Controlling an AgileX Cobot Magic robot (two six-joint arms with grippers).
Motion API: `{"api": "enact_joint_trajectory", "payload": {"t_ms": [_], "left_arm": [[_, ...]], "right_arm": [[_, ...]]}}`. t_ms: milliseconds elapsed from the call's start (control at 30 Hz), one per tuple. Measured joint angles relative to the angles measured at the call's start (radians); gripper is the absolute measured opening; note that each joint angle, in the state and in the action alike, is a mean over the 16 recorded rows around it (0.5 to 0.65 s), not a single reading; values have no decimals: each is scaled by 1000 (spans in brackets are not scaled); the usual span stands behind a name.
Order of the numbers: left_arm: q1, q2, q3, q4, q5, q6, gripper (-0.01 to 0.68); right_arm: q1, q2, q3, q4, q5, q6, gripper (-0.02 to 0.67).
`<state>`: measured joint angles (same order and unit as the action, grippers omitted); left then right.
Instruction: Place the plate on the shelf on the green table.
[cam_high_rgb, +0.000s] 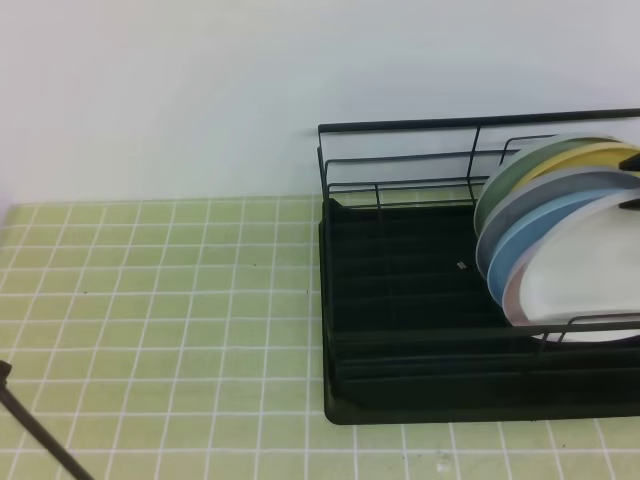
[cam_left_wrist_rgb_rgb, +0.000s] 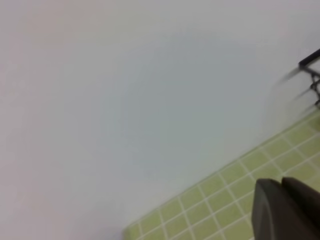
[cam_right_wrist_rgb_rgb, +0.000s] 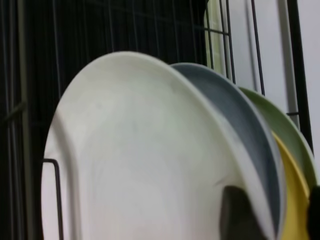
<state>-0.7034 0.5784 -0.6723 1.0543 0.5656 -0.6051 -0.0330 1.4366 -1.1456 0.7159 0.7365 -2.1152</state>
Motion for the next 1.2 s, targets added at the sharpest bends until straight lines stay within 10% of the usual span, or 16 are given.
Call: {"api": "enact_joint_trajectory", "payload": {"t_ms": [367,1200], "left_arm": [[61,-138,77,-8,-146,-8,0],[516,-355,165,-37,-396,-171,0]], "right_arm": [[3,1,0,-8,18,66,365],[12,41,0,-133,62,270,372]]}}
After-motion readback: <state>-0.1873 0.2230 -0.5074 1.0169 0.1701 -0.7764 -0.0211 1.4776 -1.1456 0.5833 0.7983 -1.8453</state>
